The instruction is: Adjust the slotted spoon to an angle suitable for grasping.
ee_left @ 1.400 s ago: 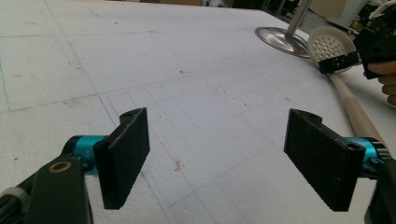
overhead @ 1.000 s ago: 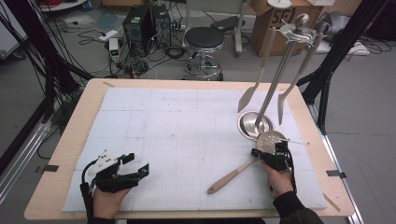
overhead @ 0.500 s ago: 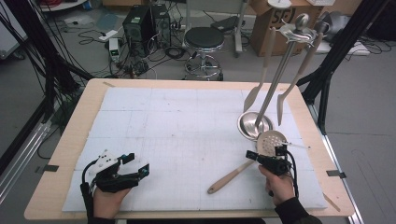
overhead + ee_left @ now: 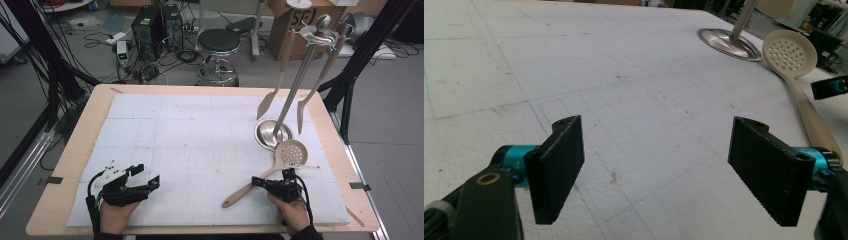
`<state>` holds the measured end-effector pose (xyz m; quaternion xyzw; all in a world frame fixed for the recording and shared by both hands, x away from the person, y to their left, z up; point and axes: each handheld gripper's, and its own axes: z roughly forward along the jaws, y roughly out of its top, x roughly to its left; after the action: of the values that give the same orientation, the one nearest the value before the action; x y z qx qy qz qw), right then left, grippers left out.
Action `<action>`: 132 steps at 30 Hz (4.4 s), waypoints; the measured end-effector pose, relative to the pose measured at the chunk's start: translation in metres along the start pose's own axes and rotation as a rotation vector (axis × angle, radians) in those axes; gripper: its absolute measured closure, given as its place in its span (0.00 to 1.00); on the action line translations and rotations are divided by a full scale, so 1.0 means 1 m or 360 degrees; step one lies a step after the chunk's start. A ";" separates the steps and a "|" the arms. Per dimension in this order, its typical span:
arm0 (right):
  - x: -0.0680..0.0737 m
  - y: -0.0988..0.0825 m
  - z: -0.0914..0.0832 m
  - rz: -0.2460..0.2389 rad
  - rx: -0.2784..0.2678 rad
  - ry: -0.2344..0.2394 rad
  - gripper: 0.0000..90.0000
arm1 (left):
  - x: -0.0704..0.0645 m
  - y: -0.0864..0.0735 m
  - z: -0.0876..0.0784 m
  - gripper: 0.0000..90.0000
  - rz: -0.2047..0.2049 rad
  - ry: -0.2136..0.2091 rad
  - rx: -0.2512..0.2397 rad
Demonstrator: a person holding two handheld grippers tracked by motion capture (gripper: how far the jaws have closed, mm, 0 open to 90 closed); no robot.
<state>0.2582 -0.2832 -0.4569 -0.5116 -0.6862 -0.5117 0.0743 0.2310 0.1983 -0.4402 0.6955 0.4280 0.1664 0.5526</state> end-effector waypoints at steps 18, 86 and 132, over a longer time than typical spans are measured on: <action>0.030 -0.027 0.018 -0.0137 0.0196 0.0038 1.00 | 0.000 0.000 0.000 0.26 0.0010 -0.0001 0.0005; 0.026 0.039 0.102 -0.0050 0.0075 -0.0054 1.00 | -0.001 0.001 0.000 0.26 0.0011 -0.0006 -0.0004; -0.032 0.087 0.032 0.0055 -0.0105 -0.0453 1.00 | 0.000 0.000 0.000 0.26 0.0003 -0.0008 -0.0001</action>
<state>0.3545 -0.2821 -0.4372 -0.5928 -0.6638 -0.4550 -0.0318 0.2314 0.1985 -0.4400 0.6962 0.4259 0.1651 0.5537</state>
